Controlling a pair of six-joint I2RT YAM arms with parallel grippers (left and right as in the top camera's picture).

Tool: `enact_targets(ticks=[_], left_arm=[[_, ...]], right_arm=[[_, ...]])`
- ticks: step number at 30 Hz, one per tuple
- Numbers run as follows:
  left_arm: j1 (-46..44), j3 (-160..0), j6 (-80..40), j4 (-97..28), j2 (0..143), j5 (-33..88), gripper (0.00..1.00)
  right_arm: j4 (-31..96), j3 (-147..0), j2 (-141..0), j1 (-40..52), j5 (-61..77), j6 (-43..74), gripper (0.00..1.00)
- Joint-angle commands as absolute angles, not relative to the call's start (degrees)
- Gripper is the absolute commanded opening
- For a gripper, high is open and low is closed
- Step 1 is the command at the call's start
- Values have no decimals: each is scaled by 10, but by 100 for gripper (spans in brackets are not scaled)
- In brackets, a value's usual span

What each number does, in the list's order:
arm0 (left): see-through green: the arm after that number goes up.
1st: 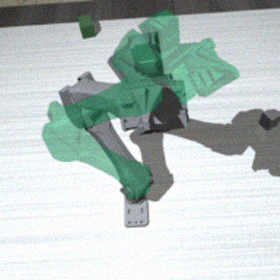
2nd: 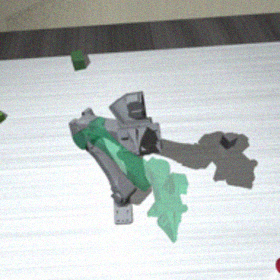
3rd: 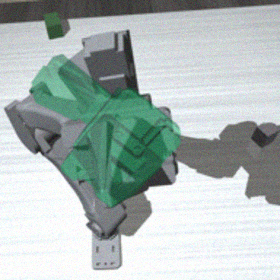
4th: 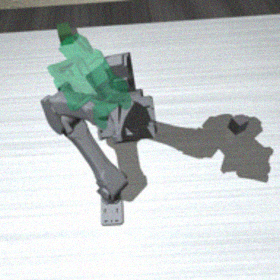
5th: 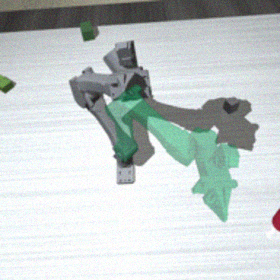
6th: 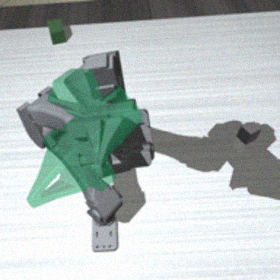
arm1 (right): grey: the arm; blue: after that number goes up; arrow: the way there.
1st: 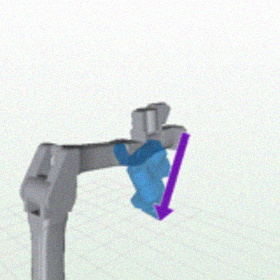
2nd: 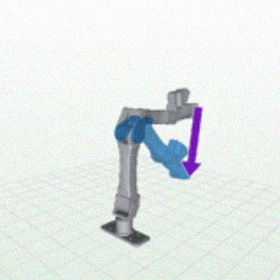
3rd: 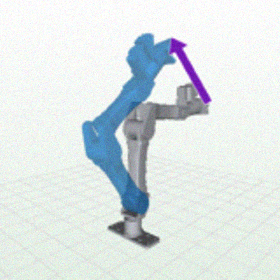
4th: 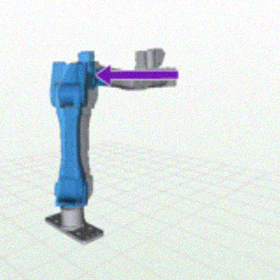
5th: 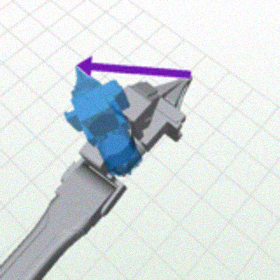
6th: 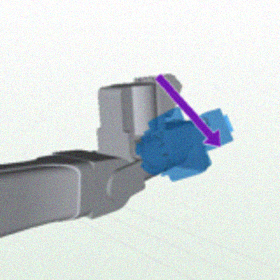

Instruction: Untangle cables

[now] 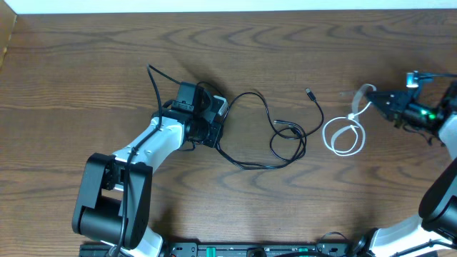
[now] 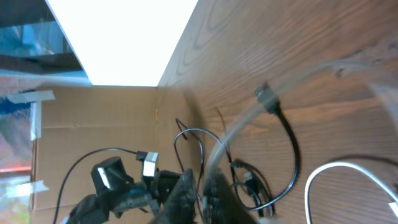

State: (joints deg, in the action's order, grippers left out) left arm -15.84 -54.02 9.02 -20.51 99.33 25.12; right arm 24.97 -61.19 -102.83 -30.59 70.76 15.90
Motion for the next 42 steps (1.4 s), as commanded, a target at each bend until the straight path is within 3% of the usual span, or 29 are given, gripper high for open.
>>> enact_targets(ticks=[1, 6, 8, 10, 19, 27, 37, 42], left_arm=[[-157, -540, 89, -204, 992, 246, 8], [-157, -540, 89, -205, 992, 246, 8], [-157, -539, 89, -205, 992, 246, 8], [-157, -538, 89, -205, 992, 246, 8], [-157, -538, 89, -202, 992, 246, 8], [-157, -538, 89, -202, 992, 246, 8], [-157, -537, 89, -203, 992, 246, 8], [-157, -537, 89, -203, 992, 246, 8]], right_arm=[[272, -619, -1011, -309, 695, 155, 18], [302, -619, -1006, -295, 650, 131, 64], [307, -619, -996, -294, 636, 132, 78], [322, -620, -973, -294, 584, 139, 99], [460, -623, -843, -280, 318, 154, 97], [504, -608, -850, -221, 135, 196, 98], [467, -592, -936, -163, 108, 210, 99], [454, -592, -983, -156, 100, 212, 89]])
